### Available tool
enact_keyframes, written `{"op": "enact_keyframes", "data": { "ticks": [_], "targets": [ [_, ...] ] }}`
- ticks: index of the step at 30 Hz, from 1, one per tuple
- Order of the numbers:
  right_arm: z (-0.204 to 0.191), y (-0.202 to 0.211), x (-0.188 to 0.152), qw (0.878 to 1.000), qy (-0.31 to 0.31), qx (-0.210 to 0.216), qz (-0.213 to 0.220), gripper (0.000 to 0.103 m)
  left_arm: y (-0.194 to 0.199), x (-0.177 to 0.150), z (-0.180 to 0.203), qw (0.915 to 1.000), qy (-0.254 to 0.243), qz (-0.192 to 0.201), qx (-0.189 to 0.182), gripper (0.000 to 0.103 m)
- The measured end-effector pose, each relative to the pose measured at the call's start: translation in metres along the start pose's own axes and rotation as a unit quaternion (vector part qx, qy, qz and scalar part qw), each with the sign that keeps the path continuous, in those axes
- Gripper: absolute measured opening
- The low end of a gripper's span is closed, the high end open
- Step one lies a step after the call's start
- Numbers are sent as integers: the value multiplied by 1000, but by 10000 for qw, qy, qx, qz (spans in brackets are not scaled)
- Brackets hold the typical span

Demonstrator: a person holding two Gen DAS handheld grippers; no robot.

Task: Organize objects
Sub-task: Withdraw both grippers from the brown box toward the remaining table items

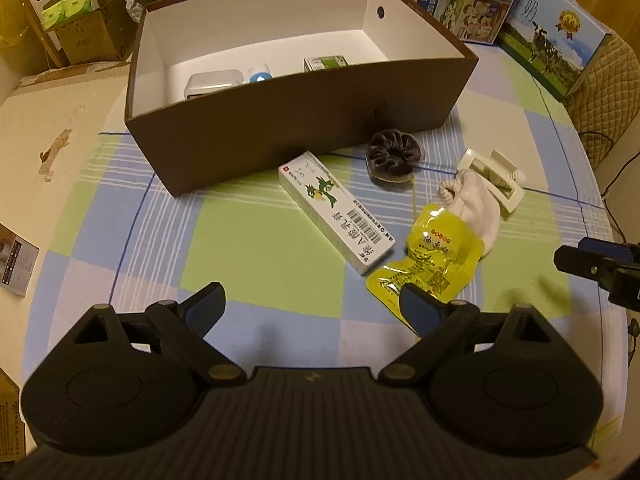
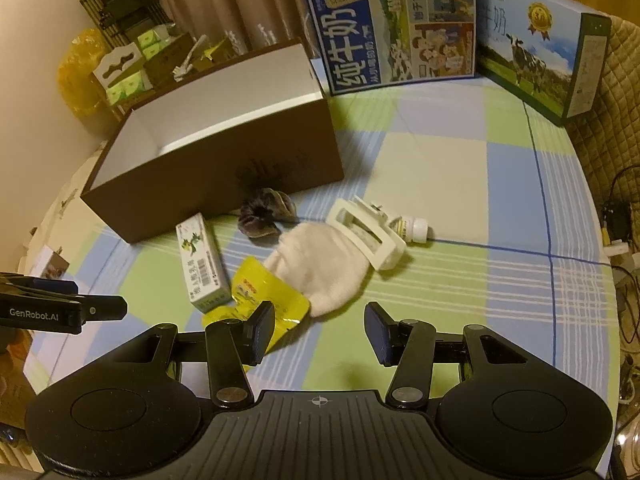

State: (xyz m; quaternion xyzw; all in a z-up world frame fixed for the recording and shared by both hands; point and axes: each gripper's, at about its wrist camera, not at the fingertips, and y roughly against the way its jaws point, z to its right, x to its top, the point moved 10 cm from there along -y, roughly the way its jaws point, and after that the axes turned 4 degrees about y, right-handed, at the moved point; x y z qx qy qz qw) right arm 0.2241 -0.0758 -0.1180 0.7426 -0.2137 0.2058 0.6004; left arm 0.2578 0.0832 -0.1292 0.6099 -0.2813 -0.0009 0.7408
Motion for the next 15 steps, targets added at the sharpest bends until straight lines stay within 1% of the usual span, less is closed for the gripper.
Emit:
{"op": "enact_keyframes", "data": {
  "ticks": [10,15],
  "targets": [
    [16,-8,-9,9997,-160,-140,-151,47,-18,-4,5,9999,37,-142,-28,92],
    [27,-10,-11,9991,-303,-217,-195,47,-32,-6,9,9995,130,-260,-145,92]
  ]
}}
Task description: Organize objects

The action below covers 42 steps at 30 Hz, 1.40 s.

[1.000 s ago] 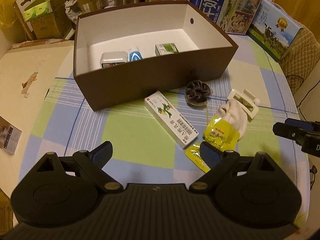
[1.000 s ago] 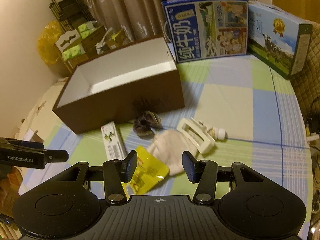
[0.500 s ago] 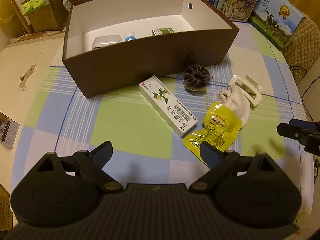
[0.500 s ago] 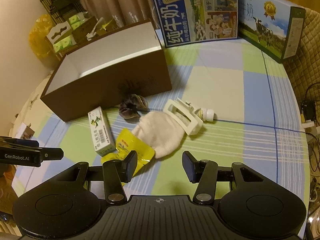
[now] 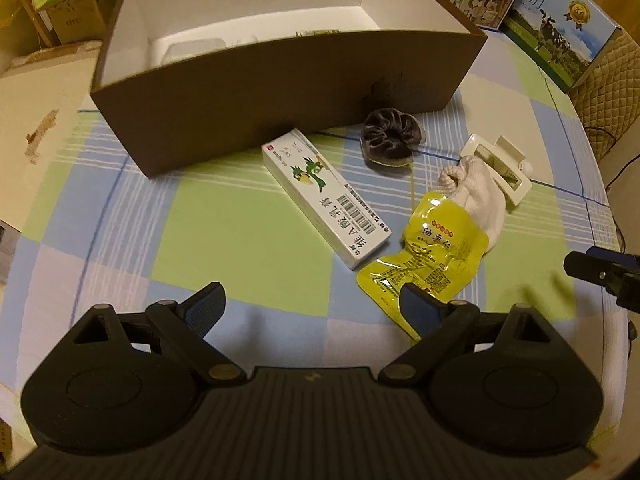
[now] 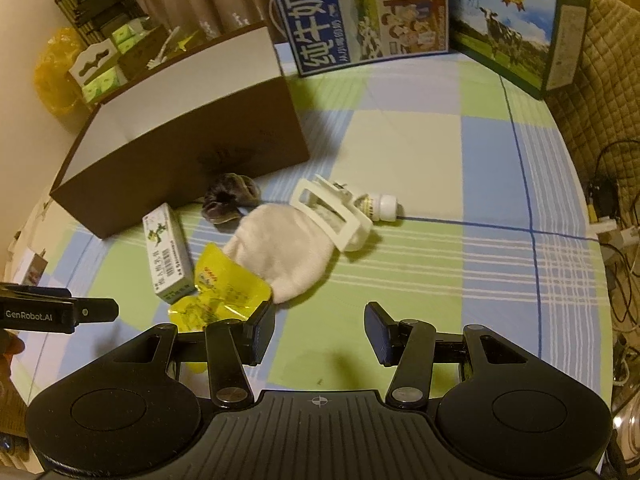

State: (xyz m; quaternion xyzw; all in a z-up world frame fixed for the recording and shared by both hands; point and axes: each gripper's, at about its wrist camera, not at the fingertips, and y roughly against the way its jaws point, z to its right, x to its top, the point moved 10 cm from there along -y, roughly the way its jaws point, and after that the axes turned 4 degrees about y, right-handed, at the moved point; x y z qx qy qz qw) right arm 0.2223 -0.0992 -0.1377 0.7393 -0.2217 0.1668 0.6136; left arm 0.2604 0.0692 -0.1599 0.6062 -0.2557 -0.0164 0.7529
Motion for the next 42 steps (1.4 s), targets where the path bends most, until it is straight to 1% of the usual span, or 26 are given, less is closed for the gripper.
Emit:
{"op": "enact_keyframes", "data": {
  "ticks": [2,7,13,17,23,26,28,29,30,31,32,33,34,37,42],
  "targets": [
    [4,-1,-1,10000,-57,-27,-14,47,-5,1,1,9999,72,-21,-67,92],
    [15,-3,-1,9997,-220,-123,-24,47,-20,7,2,9998,200,2,-67,92],
    [30,-5,-3,9985,-465,-282,-36,47,-38,24,5,9996,261,93,-38,92],
    [39,-6,-7,9975,-600,-378,-67,47,-53,39,8,9996,247,139,23,92],
    [48,-5,-12,9956,-783,-503,-105,47,-79,57,10,9996,182,92,174,92],
    [49,-6,-15,9948,-854,-535,-130,47,-89,60,7,9995,143,65,279,89],
    [48,-6,-16,9946,-893,-515,-139,47,-93,61,3,9995,120,72,300,79],
    [46,-7,-17,9946,-908,-491,-146,47,-94,61,2,9996,111,72,254,78],
    [43,-8,-17,9946,-922,-448,-158,47,-94,61,0,9997,121,70,196,71],
    [40,-10,-17,9947,-930,-399,-170,47,-93,60,-2,9998,138,74,144,61],
    [36,-12,-18,9949,-938,-329,-185,47,-93,60,-4,9998,129,77,133,57],
    [31,-14,-18,9951,-937,-253,-203,47,-91,59,-8,9998,80,118,166,46],
    [26,-16,-19,9952,-934,-171,-226,47,-90,57,-11,9997,22,144,203,40],
    [5,-25,-21,9955,-881,137,-323,47,-85,50,-25,9995,-42,178,273,34],
    [-32,-41,-22,9950,-641,588,-485,47,-73,31,-54,9989,29,204,410,34]
  ]
}}
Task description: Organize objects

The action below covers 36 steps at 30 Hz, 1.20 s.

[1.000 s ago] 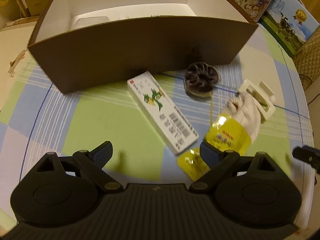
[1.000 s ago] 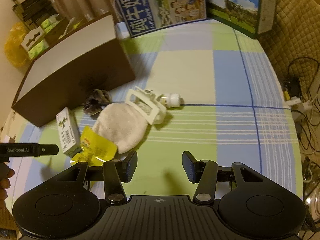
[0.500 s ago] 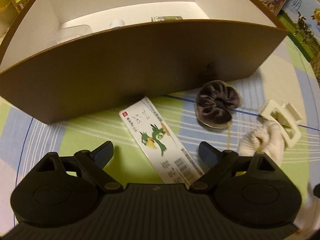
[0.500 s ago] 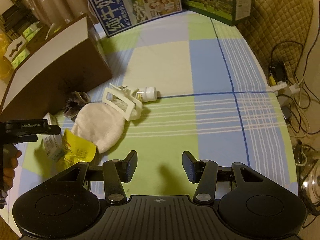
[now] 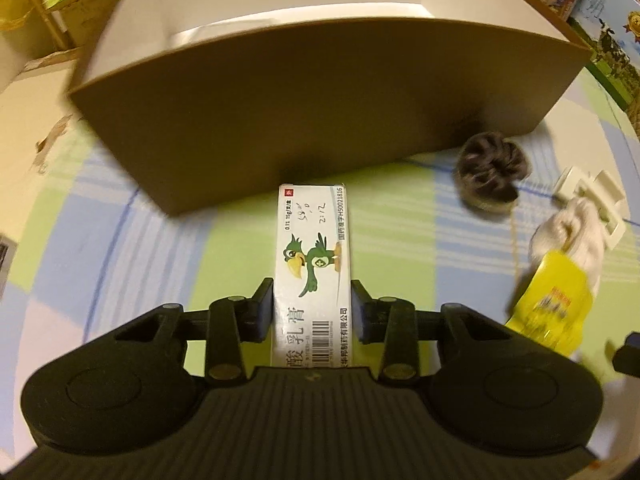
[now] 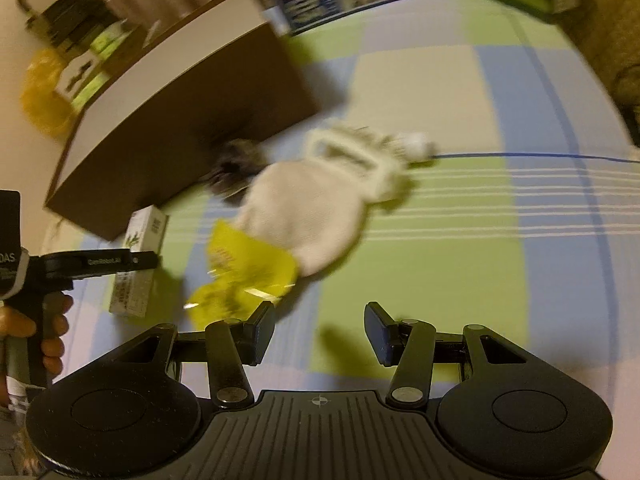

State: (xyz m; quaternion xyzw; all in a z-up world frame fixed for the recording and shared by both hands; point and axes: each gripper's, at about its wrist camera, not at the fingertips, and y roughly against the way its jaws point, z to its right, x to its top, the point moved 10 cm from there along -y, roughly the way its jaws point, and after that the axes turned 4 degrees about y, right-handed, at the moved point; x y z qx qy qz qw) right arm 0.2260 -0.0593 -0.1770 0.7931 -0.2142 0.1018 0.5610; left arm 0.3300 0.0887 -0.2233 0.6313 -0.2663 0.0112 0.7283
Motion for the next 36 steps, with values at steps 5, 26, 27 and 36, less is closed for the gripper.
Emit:
{"op": "enact_keyframes", "data": {
  "ticks": [5,26,27,36],
  "targets": [
    [-21,-21,-5,9992,-28,300,-245,47,10,-18,-27,9998,141,-33,114,34],
    [-50,-63,17,9974,-643,-293,171,47,15,-29,-46,9999,120,-32,76,34],
    [-52,-63,17,9979,-567,-271,171,46,15,-28,-46,9999,114,-34,62,34],
    [-55,-49,8,9996,125,-118,206,0,15,-27,-47,10000,70,-64,9,34]
  ]
}}
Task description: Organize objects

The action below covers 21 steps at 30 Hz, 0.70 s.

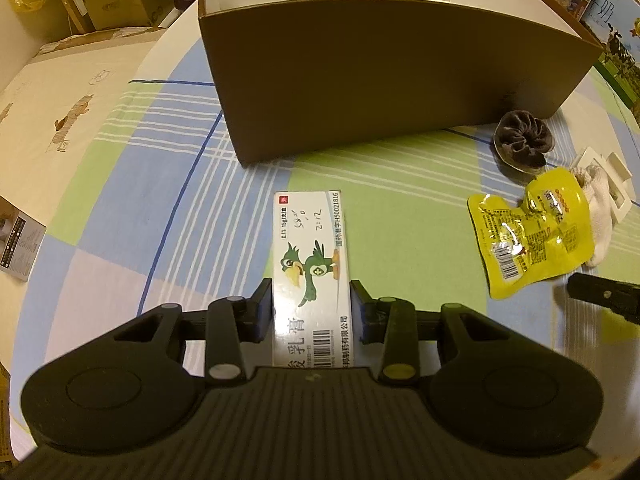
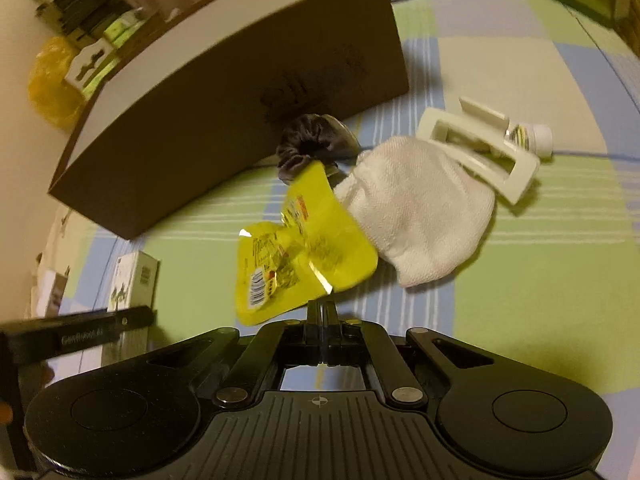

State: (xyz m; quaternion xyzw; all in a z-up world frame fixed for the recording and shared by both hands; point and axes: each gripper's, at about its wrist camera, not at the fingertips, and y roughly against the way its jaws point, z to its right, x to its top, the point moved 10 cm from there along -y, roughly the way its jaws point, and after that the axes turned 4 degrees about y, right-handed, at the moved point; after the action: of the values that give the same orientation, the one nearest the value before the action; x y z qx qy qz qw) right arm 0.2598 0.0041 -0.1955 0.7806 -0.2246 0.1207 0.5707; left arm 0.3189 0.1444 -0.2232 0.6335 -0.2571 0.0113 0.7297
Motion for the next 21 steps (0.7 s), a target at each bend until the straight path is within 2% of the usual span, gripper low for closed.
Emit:
{"op": "enact_keyframes", "data": {
  "ticks": [2,6,8,9,10,11,13,18,21],
  "targets": [
    [1,6,1,9999,148,-6,23,0,0,0,0,10000,-16,-10,-2,34],
    [-9,18,1,9979,568,292,-60,0,0,0,1,10000,-32,-17,-2,34],
    [-9,23,5,9966,793,215,-23,1,0,0,1,10000,-27,-15,-3,34],
    [-9,24,9,9960,869,197,42,5,0,0,1,10000,-14,-15,-3,34],
    [-10,24,14,9953,933,231,111,21,0,0,1,10000,3,-16,-7,34],
    [-10,24,18,9947,979,278,142,43,0,0,1,10000,19,-17,-14,34],
    [-14,23,29,9931,1090,387,214,54,0,0,-1,10000,49,-20,-26,34],
    [-23,10,54,9876,1474,433,333,54,2,-2,-9,9999,130,-6,15,34],
    [-24,-8,64,9859,1614,384,220,54,3,-3,-15,9998,204,-2,59,34]
  ]
}}
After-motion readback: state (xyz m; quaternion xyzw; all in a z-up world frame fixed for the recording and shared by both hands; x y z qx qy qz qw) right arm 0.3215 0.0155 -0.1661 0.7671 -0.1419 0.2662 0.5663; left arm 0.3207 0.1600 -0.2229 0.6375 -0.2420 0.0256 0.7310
